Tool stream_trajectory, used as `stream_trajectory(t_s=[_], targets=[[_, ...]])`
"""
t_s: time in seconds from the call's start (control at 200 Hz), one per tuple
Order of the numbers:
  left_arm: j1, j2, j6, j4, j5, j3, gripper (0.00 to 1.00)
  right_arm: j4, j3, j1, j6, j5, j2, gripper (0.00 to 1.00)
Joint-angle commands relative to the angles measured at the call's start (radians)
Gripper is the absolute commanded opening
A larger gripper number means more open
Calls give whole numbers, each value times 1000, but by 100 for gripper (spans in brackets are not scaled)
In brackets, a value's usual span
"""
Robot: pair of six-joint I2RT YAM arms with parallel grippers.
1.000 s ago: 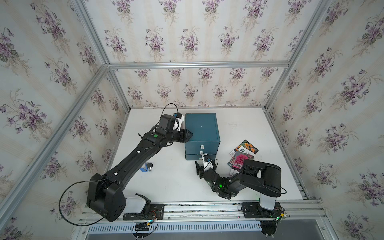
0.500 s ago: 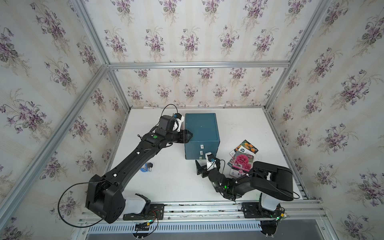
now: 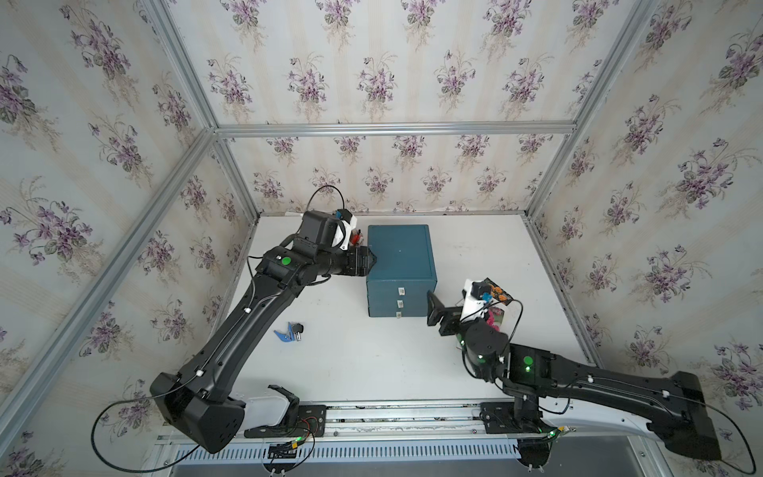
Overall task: Take the seed bags out of the drawer
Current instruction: Reset both arms
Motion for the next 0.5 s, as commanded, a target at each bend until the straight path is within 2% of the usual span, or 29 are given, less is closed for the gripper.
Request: stream_trajectory(t_s=[0.0,0.06,0.12,0.175,0.26,0.325,0.42,0.495], targets=[[2,-70,62,-25,-227,58,89,-274,68,-212,-14,-188,14,100],[2,-132,104,32,-367,45,99,-303,106,-342,-8,-211,68,100],[1,-199,168,120,-553,-3,100,-313,137,-415,-2,-166,122,100],[4,-254,269,238,-717,-88,100,-282,120,-427,12,-56,169,98],[37,-298,443,450,-898,-268,100,-106,66,-448,-108,119,226,100],[137,-289,429,502,-925,-368,100,-53,52,-540,-103,87,259,100],[328,-258,214,437,-874,-474,100,-1,-7,-766,-2,-68,286,100],[432,-252,170,525,-835,-628,100,30,-62,-897,114,-144,307,100]])
